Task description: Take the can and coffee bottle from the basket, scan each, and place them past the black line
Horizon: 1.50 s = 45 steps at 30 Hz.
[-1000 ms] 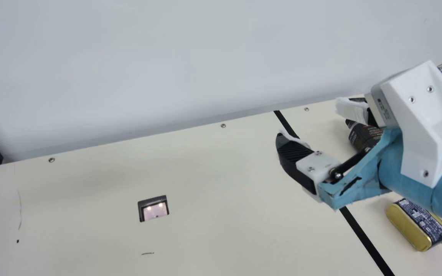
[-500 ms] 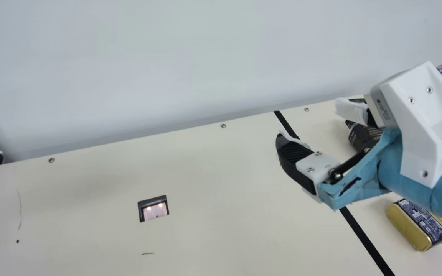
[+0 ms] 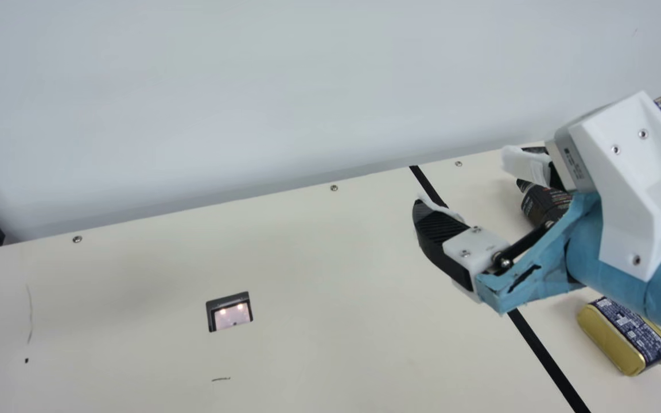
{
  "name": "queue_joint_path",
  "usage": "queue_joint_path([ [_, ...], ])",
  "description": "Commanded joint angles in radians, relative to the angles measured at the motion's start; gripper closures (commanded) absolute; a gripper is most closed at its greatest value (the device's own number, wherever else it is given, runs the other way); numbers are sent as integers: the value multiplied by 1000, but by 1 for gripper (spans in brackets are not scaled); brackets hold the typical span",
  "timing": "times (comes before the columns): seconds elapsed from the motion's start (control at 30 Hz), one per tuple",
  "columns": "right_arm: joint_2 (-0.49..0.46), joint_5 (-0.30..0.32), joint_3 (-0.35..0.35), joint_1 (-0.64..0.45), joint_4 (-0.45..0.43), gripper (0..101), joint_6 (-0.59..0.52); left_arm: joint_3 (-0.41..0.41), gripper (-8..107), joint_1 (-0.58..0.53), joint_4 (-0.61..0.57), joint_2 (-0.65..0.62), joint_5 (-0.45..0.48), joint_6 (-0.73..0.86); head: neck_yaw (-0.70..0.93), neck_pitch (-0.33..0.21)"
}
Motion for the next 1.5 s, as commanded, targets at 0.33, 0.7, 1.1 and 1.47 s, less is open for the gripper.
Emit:
queue_joint_path([
  [0.33,0,0,0,0,0,0,0,-110,9,35,223,153,19,-251,1,-28],
  [0.7,0,0,0,0,0,0,0,-207,9,76,331,242,39,-361,1,-28],
  [1.1,0,0,0,0,0,0,0,-232,9,133,492,269,40,-445,1,-28],
  [1.47,0,1,0,0,0,0,0,-367,9,243,407,346,114,-484,1,-28],
])
